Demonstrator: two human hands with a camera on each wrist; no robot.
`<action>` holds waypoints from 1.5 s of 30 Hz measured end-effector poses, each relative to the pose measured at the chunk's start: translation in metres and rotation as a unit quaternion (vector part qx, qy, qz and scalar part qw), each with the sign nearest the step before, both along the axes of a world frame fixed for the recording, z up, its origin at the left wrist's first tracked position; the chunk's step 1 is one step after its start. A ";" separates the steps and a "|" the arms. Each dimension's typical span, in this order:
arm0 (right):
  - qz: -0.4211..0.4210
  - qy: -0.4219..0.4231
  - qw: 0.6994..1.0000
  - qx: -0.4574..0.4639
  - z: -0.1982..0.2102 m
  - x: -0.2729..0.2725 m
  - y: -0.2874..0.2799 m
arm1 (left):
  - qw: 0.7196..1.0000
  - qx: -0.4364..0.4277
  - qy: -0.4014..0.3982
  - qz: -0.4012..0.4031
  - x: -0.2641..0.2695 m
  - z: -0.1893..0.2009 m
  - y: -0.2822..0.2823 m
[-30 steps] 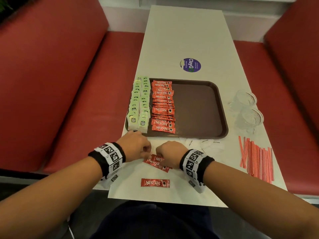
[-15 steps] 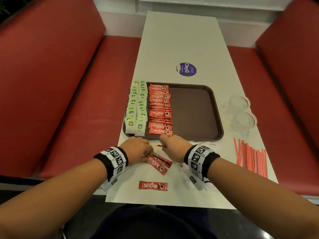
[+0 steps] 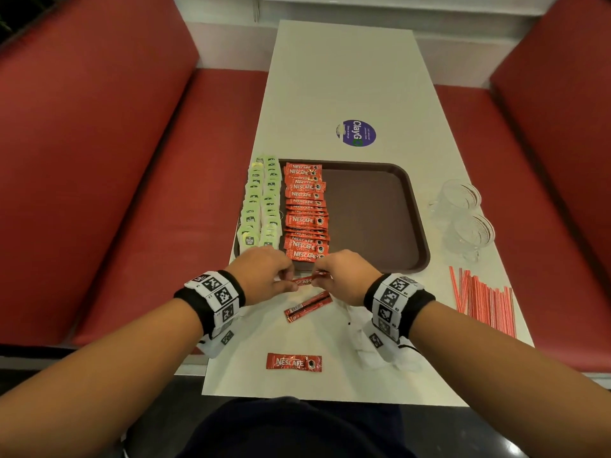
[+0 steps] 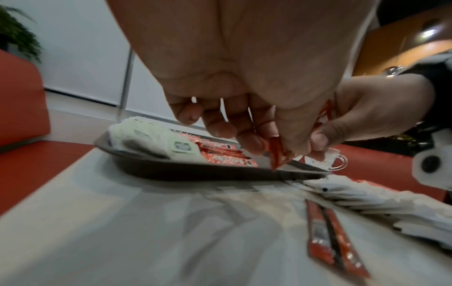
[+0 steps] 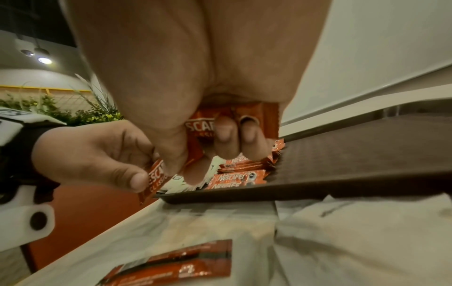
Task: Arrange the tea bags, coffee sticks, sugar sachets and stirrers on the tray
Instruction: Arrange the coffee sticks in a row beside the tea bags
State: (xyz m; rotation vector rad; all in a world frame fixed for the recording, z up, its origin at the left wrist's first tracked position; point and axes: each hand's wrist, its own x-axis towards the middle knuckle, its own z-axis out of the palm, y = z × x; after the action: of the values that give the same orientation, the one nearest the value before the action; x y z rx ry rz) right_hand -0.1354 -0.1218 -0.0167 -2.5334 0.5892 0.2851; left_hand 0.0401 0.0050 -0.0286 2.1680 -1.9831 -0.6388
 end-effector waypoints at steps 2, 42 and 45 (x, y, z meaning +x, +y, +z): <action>0.009 -0.009 1.000 0.000 -0.001 0.000 -0.001 | 1.000 -0.025 0.003 -0.011 -0.005 0.000 -0.005; -0.115 -0.043 0.989 0.081 -0.003 -0.006 -0.039 | 0.991 -0.104 0.033 0.082 0.007 0.004 -0.076; -0.106 -0.064 0.989 0.081 -0.001 0.001 -0.038 | 0.996 -0.094 0.004 0.001 0.006 0.011 -0.073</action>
State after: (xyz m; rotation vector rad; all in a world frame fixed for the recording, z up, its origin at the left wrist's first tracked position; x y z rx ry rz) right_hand -0.1344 -0.1598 -0.0178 -2.2914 0.7451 0.0882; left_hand 0.0462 -0.0680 -0.0174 2.0527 -1.9501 -0.4394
